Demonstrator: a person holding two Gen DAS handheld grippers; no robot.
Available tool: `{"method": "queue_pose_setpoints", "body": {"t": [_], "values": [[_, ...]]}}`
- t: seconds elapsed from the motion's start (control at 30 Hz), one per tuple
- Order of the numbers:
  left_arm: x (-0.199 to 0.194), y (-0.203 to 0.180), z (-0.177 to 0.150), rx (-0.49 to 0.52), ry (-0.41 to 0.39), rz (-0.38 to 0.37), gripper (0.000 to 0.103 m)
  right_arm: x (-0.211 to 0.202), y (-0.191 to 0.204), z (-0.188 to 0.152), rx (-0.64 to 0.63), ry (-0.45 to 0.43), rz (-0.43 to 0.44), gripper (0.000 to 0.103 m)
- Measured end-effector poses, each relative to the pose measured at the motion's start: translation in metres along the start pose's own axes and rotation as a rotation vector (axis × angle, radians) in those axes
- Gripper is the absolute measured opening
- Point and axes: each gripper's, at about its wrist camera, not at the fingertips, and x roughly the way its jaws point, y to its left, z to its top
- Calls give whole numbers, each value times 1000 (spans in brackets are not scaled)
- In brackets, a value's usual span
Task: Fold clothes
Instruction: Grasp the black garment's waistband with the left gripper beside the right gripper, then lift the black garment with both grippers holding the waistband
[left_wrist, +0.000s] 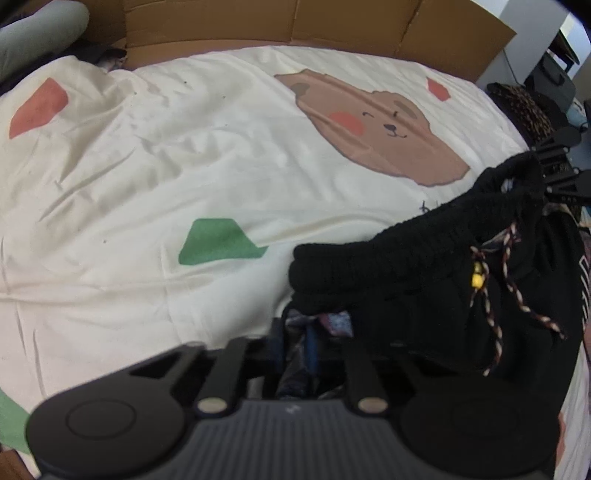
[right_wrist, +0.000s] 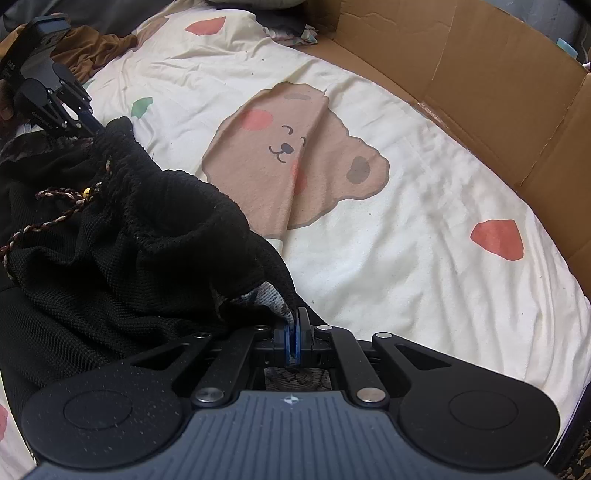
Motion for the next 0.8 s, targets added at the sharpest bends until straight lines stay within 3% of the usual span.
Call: {"method": "queue_pose_setpoints", "body": {"t": [0.3, 0.57, 0.8], "values": [[-39, -3, 7, 55, -111, 109, 4, -14, -12, 7, 34, -48, -44, 0], [-61, 1, 38, 101, -202, 236, 4, -27, -33, 29, 79, -110, -99, 0], [-65, 2, 70, 132, -272, 329, 4, -26, -66, 56, 206, -151, -126, 0]]}}
